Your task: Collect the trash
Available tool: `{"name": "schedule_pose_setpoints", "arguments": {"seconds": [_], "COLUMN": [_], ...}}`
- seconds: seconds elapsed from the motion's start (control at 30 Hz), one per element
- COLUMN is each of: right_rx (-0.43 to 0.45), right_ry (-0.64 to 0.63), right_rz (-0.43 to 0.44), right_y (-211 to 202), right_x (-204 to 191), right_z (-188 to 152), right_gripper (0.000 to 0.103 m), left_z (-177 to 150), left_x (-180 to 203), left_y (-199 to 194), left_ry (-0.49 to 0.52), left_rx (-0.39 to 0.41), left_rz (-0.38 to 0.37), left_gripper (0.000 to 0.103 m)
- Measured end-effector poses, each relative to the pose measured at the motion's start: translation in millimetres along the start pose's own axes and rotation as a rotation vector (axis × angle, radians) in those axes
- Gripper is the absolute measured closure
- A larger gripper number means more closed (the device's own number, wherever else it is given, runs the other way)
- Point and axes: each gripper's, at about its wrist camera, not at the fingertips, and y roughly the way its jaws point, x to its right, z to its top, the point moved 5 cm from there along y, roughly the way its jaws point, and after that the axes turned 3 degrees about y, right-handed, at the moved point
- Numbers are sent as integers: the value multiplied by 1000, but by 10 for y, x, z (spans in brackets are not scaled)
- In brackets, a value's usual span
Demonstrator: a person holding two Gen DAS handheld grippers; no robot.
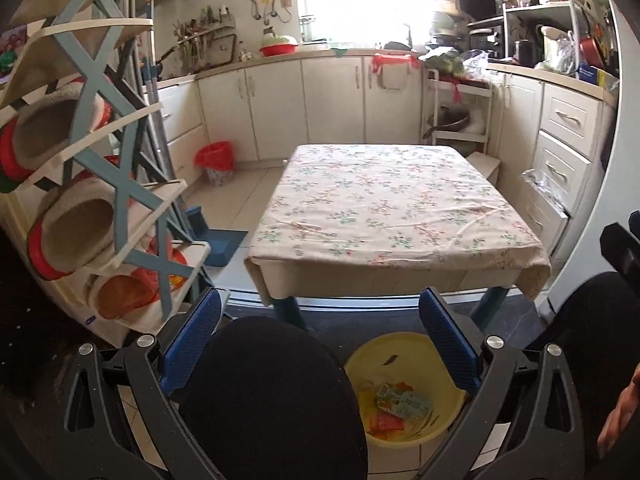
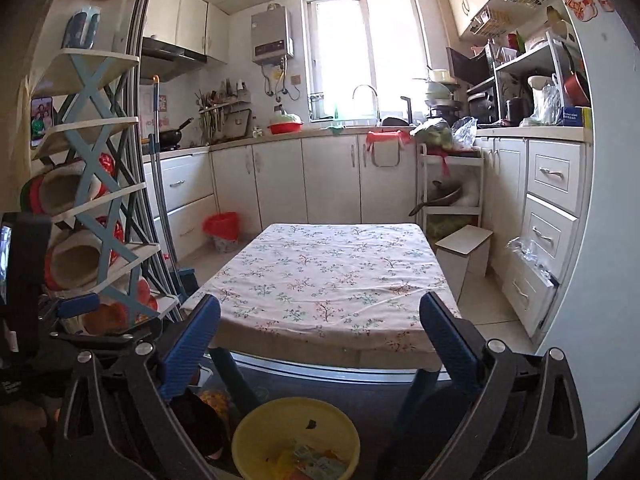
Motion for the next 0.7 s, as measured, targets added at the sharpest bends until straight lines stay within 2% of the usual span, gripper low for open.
{"name": "schedule_pose_setpoints", "arguments": {"seconds": [0.17, 0.7], "right_rx": [-29, -65], "right_ry": [20, 23], "right_rz": [-10, -24], "right_y": [6, 27], "right_x": [7, 40], "right_z": [-30, -126], "right_gripper": [7, 7], "left_z": [-5, -31], "left_x": [49, 63], "left_y": [-54, -161], "left_ry": [3, 12], "left_rx": [29, 25], "left_rz": [-10, -10], "left_gripper": [8, 8]}}
